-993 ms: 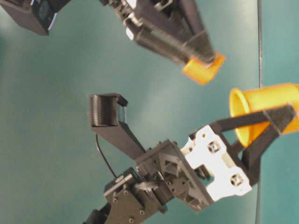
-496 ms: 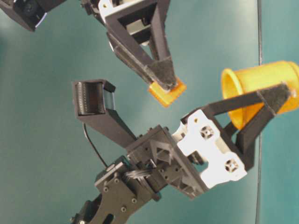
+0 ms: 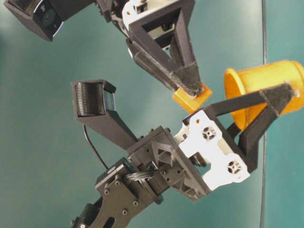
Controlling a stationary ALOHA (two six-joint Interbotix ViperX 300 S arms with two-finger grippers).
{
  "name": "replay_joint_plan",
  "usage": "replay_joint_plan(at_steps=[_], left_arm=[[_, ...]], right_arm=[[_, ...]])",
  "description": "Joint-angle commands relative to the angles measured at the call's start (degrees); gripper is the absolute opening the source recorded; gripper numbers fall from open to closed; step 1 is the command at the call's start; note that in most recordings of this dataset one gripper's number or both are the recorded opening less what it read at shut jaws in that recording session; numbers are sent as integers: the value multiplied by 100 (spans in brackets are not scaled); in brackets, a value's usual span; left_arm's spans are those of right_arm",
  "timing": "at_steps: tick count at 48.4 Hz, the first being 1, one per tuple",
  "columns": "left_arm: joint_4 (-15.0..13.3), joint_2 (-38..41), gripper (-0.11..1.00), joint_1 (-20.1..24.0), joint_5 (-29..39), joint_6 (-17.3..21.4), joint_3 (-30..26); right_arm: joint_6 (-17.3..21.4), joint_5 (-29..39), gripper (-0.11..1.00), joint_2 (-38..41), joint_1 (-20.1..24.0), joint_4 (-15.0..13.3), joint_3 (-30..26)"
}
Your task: Hold the block with right arm and the cup with left arm, then put the block into the cup.
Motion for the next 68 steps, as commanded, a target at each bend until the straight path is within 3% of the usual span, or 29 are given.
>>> replay_joint_plan(at_steps=[1, 16, 31, 68], left_arm=[[-9, -88, 69, -18, -26, 0, -158], [-9, -79, 69, -18, -44, 0, -158], [-18, -79, 69, -26, -53, 0, -167], [-18, -79, 69, -18, -53, -9, -158]], right_arm=[[9, -53, 40, -79, -26, -18, -105], [53, -62, 41, -79, -26, 26, -105], [62, -44, 57, -79, -26, 35, -105], [62, -26, 57, -88, -26, 26, -97]])
